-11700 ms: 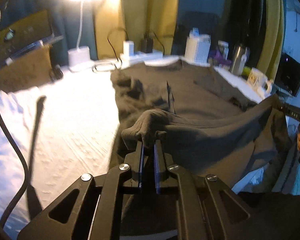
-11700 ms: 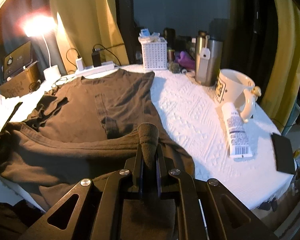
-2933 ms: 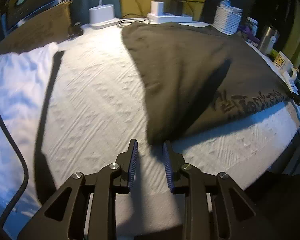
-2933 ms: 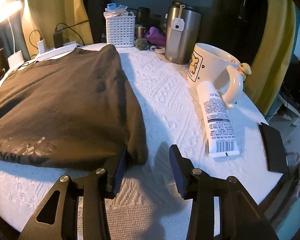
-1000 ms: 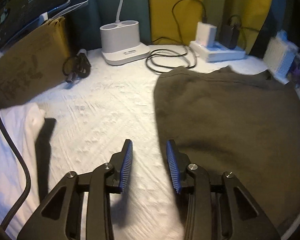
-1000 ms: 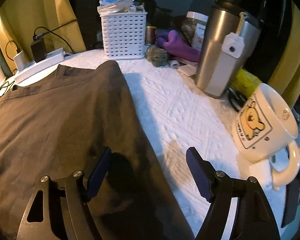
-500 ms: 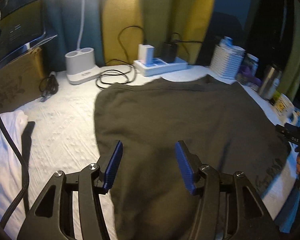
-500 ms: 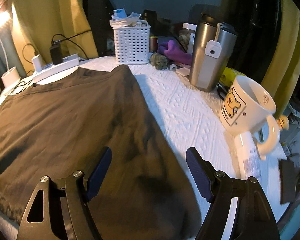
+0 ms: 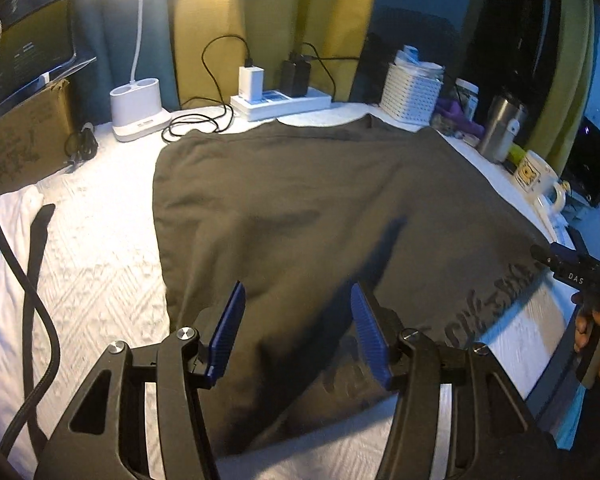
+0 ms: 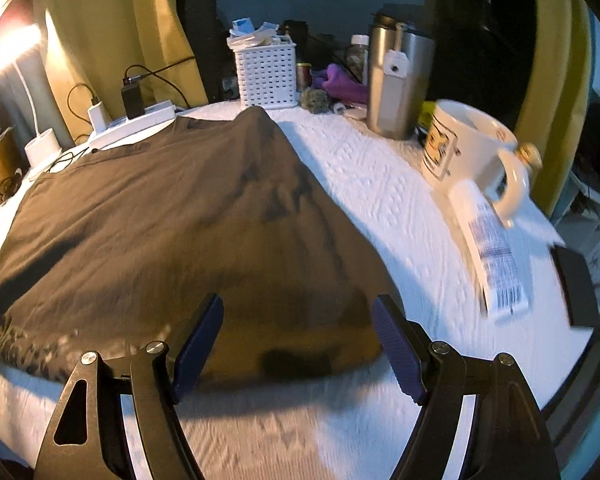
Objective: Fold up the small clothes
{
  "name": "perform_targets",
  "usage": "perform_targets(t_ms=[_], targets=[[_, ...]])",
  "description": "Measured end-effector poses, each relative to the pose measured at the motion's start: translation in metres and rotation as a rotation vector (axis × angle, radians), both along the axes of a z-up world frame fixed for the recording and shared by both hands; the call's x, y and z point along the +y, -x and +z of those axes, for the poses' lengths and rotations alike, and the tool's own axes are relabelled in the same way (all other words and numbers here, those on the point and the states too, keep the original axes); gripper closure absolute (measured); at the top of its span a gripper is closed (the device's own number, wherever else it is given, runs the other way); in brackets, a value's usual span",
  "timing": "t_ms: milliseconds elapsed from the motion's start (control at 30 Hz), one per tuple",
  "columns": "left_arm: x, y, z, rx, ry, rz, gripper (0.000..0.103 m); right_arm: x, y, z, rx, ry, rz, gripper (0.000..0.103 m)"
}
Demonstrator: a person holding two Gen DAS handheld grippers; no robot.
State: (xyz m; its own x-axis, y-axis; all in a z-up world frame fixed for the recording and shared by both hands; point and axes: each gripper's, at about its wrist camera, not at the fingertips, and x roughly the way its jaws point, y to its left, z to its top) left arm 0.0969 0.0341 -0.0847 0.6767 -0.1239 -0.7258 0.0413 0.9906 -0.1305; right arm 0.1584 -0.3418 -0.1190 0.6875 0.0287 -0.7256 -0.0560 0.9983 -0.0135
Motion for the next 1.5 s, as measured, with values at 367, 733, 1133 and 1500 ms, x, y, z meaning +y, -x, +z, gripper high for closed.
perform_targets(t_ms=[367,733,1133,1500], targets=[[-0.001,0.009,-0.008,0.022,-0.004,0.002,0.047,-0.021,0.021,-0.014,0.057,-0.178,0.002,0.020],[0.021,-0.008,-0.014,0.055,0.000,0.065,0.047,-0.007,-0.012,-0.014,0.048,-0.218,0.009,0.012],[0.037,-0.034,-0.023,0.101,-0.016,0.109,0.047,0.009,-0.057,-0.013,0.036,-0.213,0.025,0.011],[0.052,-0.051,-0.020,0.110,-0.012,0.125,0.047,0.038,-0.091,-0.013,0.047,-0.179,0.077,0.011]])
